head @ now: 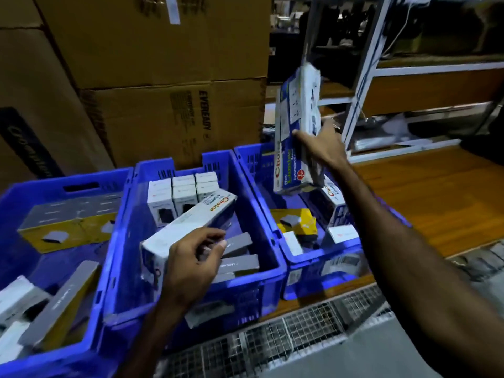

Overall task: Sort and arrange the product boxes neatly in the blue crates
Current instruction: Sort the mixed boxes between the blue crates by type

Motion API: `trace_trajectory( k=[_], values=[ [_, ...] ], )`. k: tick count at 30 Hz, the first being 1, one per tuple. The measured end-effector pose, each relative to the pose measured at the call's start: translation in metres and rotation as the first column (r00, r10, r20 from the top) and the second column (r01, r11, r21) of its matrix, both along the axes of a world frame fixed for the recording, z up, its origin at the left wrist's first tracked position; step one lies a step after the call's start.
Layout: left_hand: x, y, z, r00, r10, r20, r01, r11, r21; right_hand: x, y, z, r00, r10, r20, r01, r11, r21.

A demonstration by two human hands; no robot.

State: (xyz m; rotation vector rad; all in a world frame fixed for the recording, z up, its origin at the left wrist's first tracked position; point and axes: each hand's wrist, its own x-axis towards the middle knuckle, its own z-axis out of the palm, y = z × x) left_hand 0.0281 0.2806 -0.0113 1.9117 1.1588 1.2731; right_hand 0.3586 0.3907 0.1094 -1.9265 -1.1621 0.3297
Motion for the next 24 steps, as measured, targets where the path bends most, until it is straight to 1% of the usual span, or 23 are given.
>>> trace_trajectory(
  k=[4, 6, 7, 9, 10, 11, 12, 13, 15, 18, 21, 24],
  values=[
    [0.023, -0.007, 0.001, 1.0, 0.023, -0.01, -0.023, 0.999, -0.044, 0.006, 0.016, -0.046, 0.994, -0.033, -0.106, 0.024, 0.995, -0.092],
    [0.029, -0.008, 0.0, 0.999, 0.031, -0.025, -0.033, 0.998, -0.06, 0.002, 0.026, -0.075, 0.974, -0.036, -0.222, 0.015, 0.995, -0.095],
    [0.03, -0.008, 0.0, 0.999, 0.033, -0.033, -0.035, 0.997, -0.062, 0.003, 0.034, -0.09, 0.954, -0.009, -0.301, -0.012, 0.998, -0.067],
    [0.035, -0.005, 0.001, 0.999, 0.033, -0.043, -0.035, 0.997, -0.061, 0.022, 0.067, -0.129, 0.873, 0.059, -0.485, -0.059, 0.998, 0.016],
    [0.038, -0.003, 0.002, 0.998, 0.034, -0.051, -0.037, 0.998, -0.055, 0.032, 0.083, -0.145, 0.827, 0.082, -0.556, -0.073, 0.997, 0.038],
    [0.041, -0.001, 0.004, 0.997, 0.04, -0.063, -0.043, 0.998, -0.042, 0.034, 0.088, -0.149, 0.794, 0.102, -0.599, -0.084, 0.995, 0.059],
    [0.043, 0.001, 0.005, 0.997, 0.046, -0.068, -0.049, 0.998, -0.033, 0.032, 0.083, -0.146, 0.785, 0.122, -0.607, -0.091, 0.992, 0.082],
    [0.045, 0.005, 0.005, 0.996, 0.048, -0.071, -0.05, 0.998, -0.03, 0.025, 0.072, -0.135, 0.806, 0.123, -0.579, -0.08, 0.992, 0.1],
    [0.05, 0.011, 0.004, 0.997, 0.032, -0.063, -0.034, 0.999, -0.034, 0.018, 0.058, -0.127, 0.869, 0.129, -0.478, -0.069, 0.988, 0.14],
    [0.061, 0.022, 0.004, 0.999, -0.019, -0.051, 0.017, 0.999, -0.039, 0.028, 0.046, -0.135, 0.915, 0.17, -0.365, -0.122, 0.981, 0.151],
    [0.083, 0.034, 0.011, 0.995, -0.087, -0.04, 0.088, 0.996, 0.017, 0.044, 0.028, -0.136, 0.934, 0.252, -0.252, -0.258, 0.966, 0.01],
    [0.107, 0.043, 0.019, 0.984, -0.18, -0.005, 0.18, 0.983, 0.04, 0.062, 0.01, -0.132, 0.883, 0.425, -0.199, -0.46, 0.869, -0.185]
  ],
)
